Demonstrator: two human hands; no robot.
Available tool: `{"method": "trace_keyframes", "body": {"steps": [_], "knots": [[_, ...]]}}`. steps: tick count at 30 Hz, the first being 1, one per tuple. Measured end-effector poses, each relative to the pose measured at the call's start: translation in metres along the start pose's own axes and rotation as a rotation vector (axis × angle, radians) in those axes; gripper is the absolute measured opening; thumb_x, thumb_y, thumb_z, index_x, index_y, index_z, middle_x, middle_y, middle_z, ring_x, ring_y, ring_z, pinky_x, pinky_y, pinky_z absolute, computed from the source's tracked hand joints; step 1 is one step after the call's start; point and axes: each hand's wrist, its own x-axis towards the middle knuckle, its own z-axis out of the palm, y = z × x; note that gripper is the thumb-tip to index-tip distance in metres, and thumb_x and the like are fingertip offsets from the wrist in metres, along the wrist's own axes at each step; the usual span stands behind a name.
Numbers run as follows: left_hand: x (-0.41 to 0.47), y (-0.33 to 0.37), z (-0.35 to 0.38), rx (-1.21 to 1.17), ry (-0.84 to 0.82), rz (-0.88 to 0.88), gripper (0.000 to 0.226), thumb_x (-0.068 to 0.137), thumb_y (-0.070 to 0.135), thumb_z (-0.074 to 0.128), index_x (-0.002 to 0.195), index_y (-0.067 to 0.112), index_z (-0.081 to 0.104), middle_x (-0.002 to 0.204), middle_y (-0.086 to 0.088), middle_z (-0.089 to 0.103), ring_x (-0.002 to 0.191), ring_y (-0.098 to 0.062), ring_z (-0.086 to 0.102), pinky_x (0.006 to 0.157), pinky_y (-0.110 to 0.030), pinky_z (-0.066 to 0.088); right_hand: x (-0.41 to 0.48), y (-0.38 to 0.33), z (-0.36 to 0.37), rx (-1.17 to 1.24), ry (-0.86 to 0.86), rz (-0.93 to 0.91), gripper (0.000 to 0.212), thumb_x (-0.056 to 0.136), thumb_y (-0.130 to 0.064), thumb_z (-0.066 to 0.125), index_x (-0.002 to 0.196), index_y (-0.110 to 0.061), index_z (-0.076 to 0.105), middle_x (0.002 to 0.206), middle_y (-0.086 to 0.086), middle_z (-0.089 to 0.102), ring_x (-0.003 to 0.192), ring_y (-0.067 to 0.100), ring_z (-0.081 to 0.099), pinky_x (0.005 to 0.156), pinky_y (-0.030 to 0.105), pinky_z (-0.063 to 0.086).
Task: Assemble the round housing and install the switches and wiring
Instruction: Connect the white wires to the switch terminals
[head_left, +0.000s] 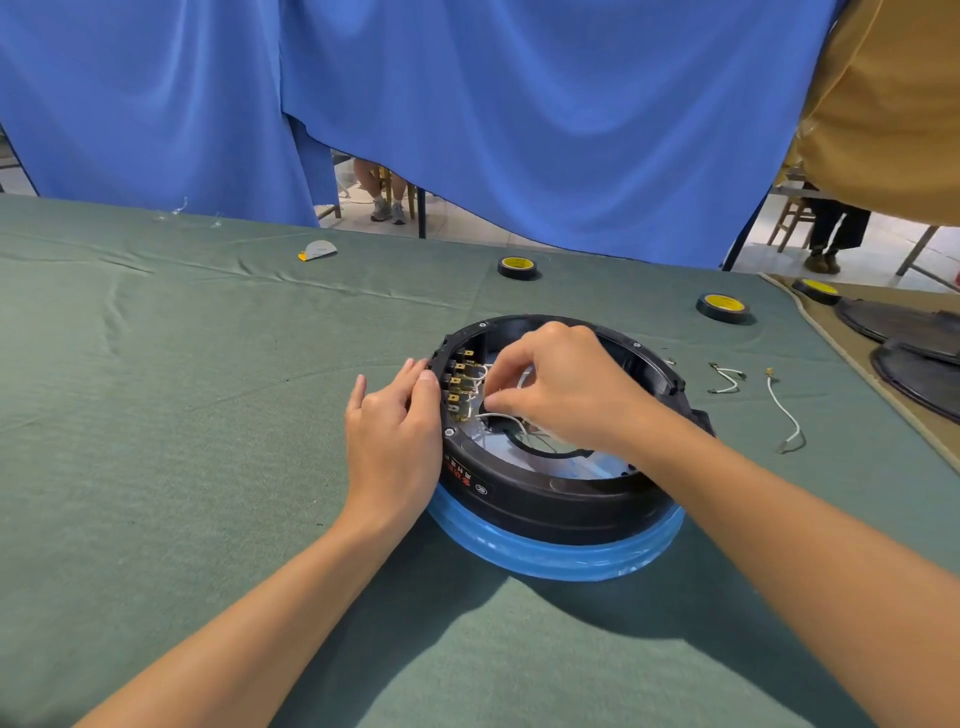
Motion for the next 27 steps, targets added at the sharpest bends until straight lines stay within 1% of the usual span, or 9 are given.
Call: {"method": "trace_keyframes", "body": {"steps": [2,4,8,11,14,17,21,23,27], "knots": [[0.0,0.001,0.0,-0.01,0.004,0.001,0.052,0.092,0.032,0.034,0.118,0.005,0.07,0.128,-0.003,0.065,0.127,-0.006,0.051,0.112,-0.013,0.005,-0.007,-0.003,0.001,0.074,-0.053,0.014,0.007,0.079,-0.023,0.079,0.084,-0.018,0.078,0.071,-0.005,0.068,0.05,-0.006,0.054,0.059,0.013,0.041],[-0.001,0.001,0.0,-0.022,0.016,0.001,0.045,0.095,0.027,0.037,0.108,0.002,0.072,0.121,-0.004,0.068,0.125,-0.009,0.054,0.112,-0.016,0.008,-0.008,-0.007,0.006,0.084,-0.057,0.009,0.016,0.077,-0.026,0.081,0.09,-0.018,0.077,0.076,-0.002,0.069,0.049,-0.003,0.052,0.063,0.016,0.044],[-0.001,0.002,-0.001,-0.018,0.023,-0.01,0.035,0.1,0.015,0.041,0.104,-0.001,0.072,0.123,-0.007,0.067,0.125,-0.012,0.054,0.113,-0.02,0.01,-0.001,-0.016,0.013,0.086,-0.005,0.029,0.018,0.08,-0.026,0.078,0.093,-0.013,0.077,0.081,0.003,0.07,0.079,0.015,0.063,0.074,0.035,0.057],[-0.002,0.002,-0.001,-0.008,0.022,-0.01,0.034,0.101,0.015,0.041,0.108,0.0,0.072,0.123,-0.007,0.067,0.125,-0.012,0.054,0.112,-0.018,0.009,0.001,-0.018,0.018,0.112,-0.014,0.07,0.014,0.083,-0.022,0.076,0.092,-0.013,0.077,0.08,0.004,0.07,0.088,0.022,0.065,0.077,0.042,0.058],[-0.002,0.001,-0.001,-0.01,0.01,-0.005,0.04,0.098,0.021,0.039,0.113,0.0,0.07,0.127,-0.008,0.065,0.126,-0.012,0.053,0.115,-0.021,0.009,0.002,-0.019,0.019,0.105,-0.008,0.077,0.009,0.084,-0.021,0.075,0.087,-0.013,0.077,0.08,0.004,0.071,0.086,0.022,0.064,0.078,0.043,0.057],[-0.001,0.001,-0.001,-0.023,-0.006,0.003,0.051,0.091,0.03,0.034,0.116,0.002,0.07,0.128,-0.008,0.064,0.126,-0.011,0.053,0.117,-0.024,0.01,0.002,-0.02,0.019,0.061,-0.007,0.077,0.009,0.084,-0.022,0.074,0.087,-0.013,0.077,0.083,0.002,0.072,0.085,0.017,0.06,0.086,0.041,0.053],[-0.001,0.0,-0.001,-0.009,0.009,-0.001,0.039,0.099,0.022,0.039,0.121,0.006,0.067,0.129,-0.009,0.063,0.127,-0.013,0.053,0.116,-0.022,0.009,0.001,-0.019,0.018,0.169,-0.057,0.153,0.009,0.08,-0.018,0.077,0.086,-0.011,0.077,0.079,0.003,0.071,0.077,0.016,0.057,0.08,0.042,0.057],[-0.001,-0.001,0.0,-0.012,0.009,-0.011,0.039,0.099,0.023,0.039,0.122,0.006,0.067,0.129,-0.009,0.064,0.127,-0.013,0.053,0.115,-0.022,0.009,0.002,-0.019,0.018,0.164,-0.065,0.154,0.008,0.08,-0.017,0.077,0.085,-0.01,0.077,0.078,0.003,0.07,0.078,0.018,0.057,0.082,0.042,0.057],[0.0,0.0,-0.001,-0.02,-0.018,-0.023,0.055,0.09,0.035,0.032,0.123,0.01,0.066,0.13,-0.007,0.063,0.128,-0.014,0.052,0.117,-0.023,0.01,0.003,-0.018,0.018,0.102,-0.058,0.105,0.009,0.081,-0.019,0.077,0.084,-0.01,0.078,0.077,0.003,0.071,0.085,0.022,0.061,0.083,0.042,0.056]]}}
